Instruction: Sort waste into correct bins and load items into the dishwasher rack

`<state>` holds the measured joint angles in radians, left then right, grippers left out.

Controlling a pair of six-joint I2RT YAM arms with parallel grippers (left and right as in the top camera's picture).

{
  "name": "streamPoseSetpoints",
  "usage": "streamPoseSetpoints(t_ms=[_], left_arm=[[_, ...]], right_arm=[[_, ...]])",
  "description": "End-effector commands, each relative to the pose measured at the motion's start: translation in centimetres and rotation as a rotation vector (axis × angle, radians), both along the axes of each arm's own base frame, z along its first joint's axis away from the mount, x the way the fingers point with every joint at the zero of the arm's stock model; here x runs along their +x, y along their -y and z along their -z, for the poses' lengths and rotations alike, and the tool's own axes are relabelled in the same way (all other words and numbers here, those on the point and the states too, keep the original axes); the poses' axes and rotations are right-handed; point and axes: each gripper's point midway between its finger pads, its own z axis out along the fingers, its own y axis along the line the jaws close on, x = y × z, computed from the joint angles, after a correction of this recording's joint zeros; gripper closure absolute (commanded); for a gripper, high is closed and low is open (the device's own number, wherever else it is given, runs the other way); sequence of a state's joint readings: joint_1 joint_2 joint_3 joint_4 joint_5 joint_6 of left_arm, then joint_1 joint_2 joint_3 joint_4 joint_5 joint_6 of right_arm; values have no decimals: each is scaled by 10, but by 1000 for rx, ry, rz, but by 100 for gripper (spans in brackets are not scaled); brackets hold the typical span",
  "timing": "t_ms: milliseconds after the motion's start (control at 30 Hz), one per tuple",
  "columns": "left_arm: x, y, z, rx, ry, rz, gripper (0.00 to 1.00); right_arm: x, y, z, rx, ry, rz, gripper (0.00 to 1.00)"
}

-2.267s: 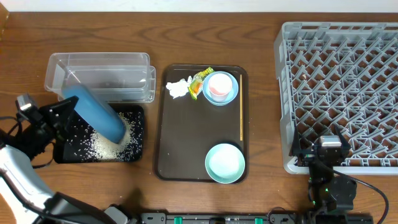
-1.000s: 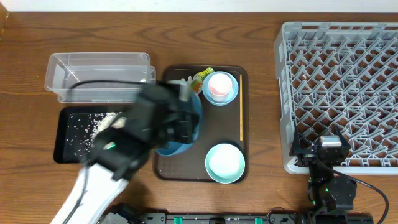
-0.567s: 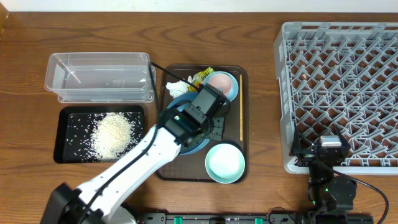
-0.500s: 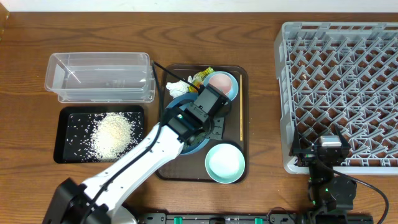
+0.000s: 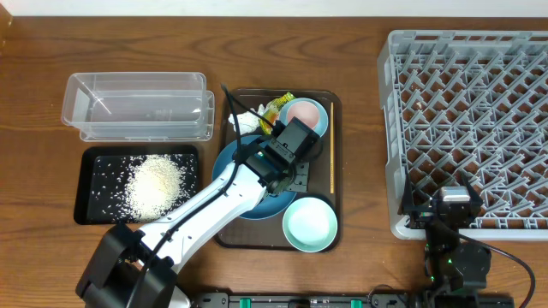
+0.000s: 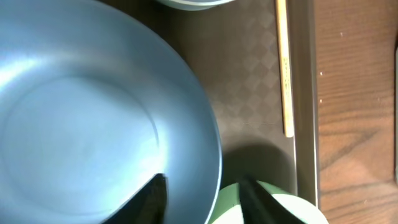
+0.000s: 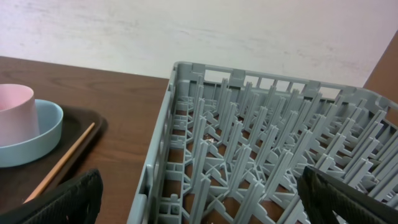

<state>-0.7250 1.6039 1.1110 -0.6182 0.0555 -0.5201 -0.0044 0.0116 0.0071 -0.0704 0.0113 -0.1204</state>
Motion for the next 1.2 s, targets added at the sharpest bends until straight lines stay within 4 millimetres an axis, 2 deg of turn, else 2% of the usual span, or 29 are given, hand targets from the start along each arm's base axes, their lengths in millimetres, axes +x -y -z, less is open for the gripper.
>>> streamPoseSetpoints(t_ms=[0, 133, 233, 267, 333, 367, 400, 467, 600, 733, 867, 1000, 1100, 1167], left_arm=[[9, 5, -29, -47, 70, -10, 55], [12, 1, -65, -110, 145, -24, 53], [20, -22, -106, -176, 239, -87, 52], [24, -38, -122, -194, 276, -129, 44], [30, -69, -141, -195, 331, -212, 38], [34, -97, -152, -174, 374, -290, 35], [35, -116, -158, -153, 399, -344, 29], [33, -171, -171, -86, 455, -499, 25], [8, -260, -188, 19, 513, -774, 19], [-22, -320, -196, 81, 537, -996, 15], [-47, -352, -193, 129, 514, -1138, 13], [-60, -362, -183, 159, 454, -1188, 10], [-63, -361, -176, 169, 419, -1185, 10], [-64, -360, -173, 173, 404, -1184, 9]], right_arm=[[0, 0, 0, 11, 0, -1, 1], [0, 0, 0, 11, 0, -1, 1], [0, 0, 0, 11, 0, -1, 1], [0, 0, 0, 11, 0, -1, 1], [0, 0, 0, 11, 0, -1, 1], [0, 0, 0, 11, 0, -2, 1], [0, 0, 0, 11, 0, -1, 1], [0, 0, 0, 11, 0, -1, 1], [0, 0, 0, 12, 0, -1, 1], [0, 0, 0, 11, 0, -1, 1], [0, 0, 0, 11, 0, -1, 1], [0, -8, -6, 21, 27, -46, 1], [-5, -43, -26, 132, 92, -250, 1], [-23, -88, -39, 317, 80, -535, 1]])
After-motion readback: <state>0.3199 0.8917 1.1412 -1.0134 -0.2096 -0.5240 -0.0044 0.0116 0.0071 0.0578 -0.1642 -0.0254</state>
